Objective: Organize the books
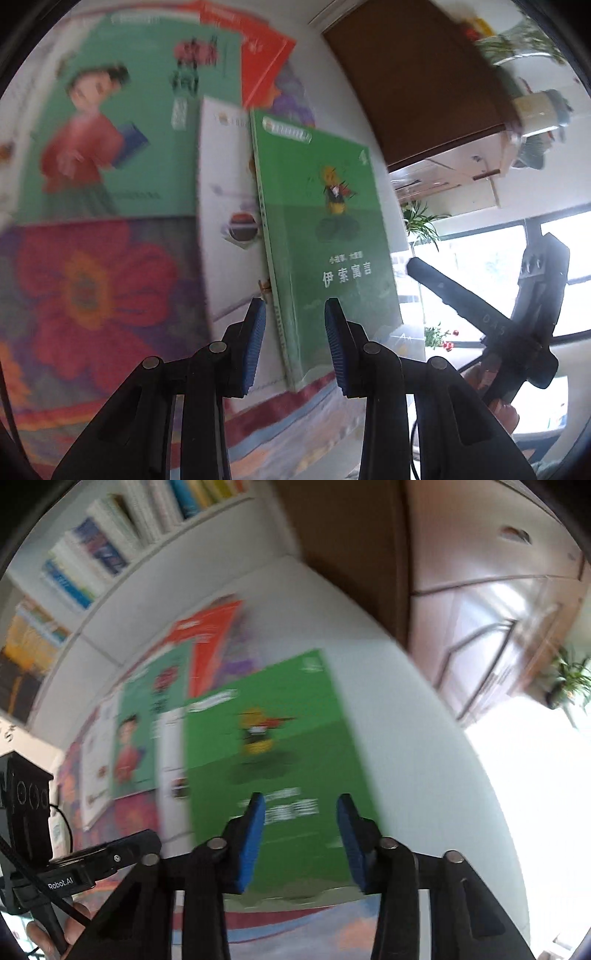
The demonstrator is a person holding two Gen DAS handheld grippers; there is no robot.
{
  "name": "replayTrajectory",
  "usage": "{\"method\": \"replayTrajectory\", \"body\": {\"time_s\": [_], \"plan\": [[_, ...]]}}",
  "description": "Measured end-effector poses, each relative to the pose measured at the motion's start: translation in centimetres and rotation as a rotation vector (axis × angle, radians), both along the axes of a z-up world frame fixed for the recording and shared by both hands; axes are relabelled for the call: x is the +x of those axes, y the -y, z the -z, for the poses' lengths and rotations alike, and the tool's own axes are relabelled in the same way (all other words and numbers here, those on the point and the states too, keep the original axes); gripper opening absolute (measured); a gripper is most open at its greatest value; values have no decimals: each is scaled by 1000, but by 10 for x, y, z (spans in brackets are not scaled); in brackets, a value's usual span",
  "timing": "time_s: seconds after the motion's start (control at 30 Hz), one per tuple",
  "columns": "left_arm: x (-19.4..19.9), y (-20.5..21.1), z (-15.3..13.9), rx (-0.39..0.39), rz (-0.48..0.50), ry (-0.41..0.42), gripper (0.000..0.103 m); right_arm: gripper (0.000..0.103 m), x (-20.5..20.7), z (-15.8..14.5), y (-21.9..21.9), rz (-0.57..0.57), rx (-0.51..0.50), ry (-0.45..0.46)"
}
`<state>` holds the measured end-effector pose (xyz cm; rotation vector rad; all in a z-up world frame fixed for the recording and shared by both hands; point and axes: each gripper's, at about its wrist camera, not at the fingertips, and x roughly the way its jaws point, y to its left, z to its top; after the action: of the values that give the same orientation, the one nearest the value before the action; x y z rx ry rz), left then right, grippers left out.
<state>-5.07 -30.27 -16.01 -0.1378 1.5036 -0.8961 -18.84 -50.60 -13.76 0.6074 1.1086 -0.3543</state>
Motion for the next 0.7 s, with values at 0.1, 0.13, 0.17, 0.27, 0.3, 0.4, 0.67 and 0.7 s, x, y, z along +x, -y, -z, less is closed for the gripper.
{"method": "replayTrajectory", "body": {"time_s": [0.1, 0.13, 0.17, 0.27, 0.3, 0.4, 0.67, 0.7], "plan": [[-4, 8, 14, 2, -18, -42, 30, 37, -3, 10, 15, 17, -1, -28], [-6, 9, 14, -3, -24, -39, 30, 37, -3, 13, 19, 11, 2, -34], [-7, 9, 15, -4, -26, -36, 30, 37, -4, 17, 22, 5, 1, -42], [-7, 11, 14, -6, -32, -47, 30, 37, 3, 34, 26, -28, 37, -72], [-6, 11, 16, -15, -42, -60, 30, 37, 2, 37, 26, -30, 37, -80], [-1, 6, 21, -42, -73, -104, 30, 38, 4, 40, 26, -72, 17, -96], [-3, -35, 20, -52, -107, -107, 30, 43, 10, 29, 2, -209, 67, -75], [-3, -48, 20, -66, -130, -122, 30, 44, 13, 31, -3, -221, 82, -82]]}}
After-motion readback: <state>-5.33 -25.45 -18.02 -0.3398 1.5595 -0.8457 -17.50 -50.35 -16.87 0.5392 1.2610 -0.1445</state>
